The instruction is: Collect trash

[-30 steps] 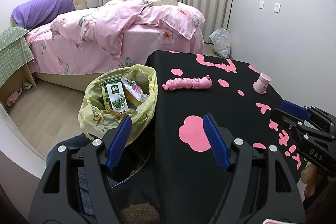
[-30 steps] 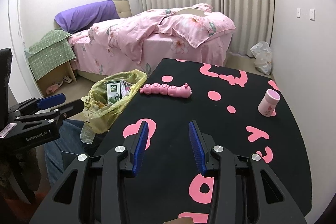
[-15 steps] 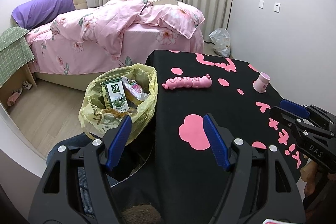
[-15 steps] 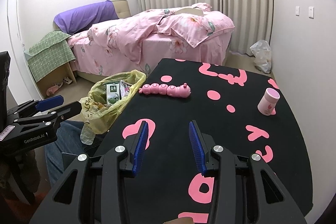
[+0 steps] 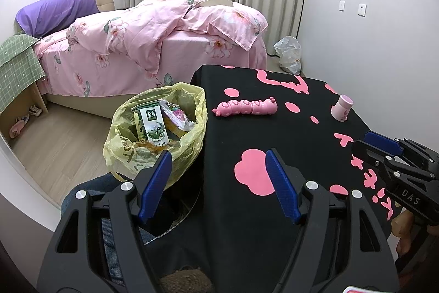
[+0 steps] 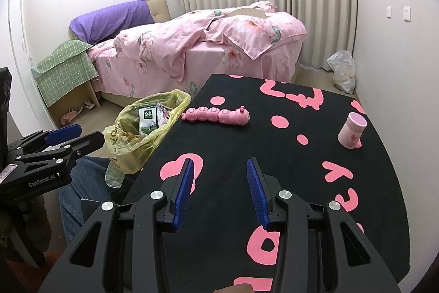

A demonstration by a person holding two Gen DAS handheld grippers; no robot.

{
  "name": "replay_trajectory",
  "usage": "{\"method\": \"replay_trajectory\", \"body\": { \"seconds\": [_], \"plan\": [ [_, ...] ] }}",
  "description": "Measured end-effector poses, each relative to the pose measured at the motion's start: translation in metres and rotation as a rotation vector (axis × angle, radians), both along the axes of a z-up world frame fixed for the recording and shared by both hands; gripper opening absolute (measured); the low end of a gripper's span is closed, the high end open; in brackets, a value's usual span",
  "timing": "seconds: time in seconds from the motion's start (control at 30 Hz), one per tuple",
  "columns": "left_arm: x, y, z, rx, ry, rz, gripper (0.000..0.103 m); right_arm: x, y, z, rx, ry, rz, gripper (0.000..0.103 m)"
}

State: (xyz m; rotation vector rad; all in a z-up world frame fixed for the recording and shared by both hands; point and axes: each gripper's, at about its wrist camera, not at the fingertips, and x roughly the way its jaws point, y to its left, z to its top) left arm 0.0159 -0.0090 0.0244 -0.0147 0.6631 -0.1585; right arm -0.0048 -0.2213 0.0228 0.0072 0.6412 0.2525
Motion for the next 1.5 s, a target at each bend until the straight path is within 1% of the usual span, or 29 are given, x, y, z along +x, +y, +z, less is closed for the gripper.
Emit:
{"method": "replay_trajectory", "body": {
  "seconds": [1.1,1.5],
  "plan": [
    [-0.0015,0.0032,0.0004,0.002,-0.002,0.006,0.067,0.0003,0.0028,-0.0039,0.007,0.006,-0.002,0.039],
    [-0.0032,-0.0006,0.0011,0.015,-0.008,0.002,0.067,-0.0005,0.0024,-0.0025,0.007,-0.003,-0.001,0.039]
  ]
}}
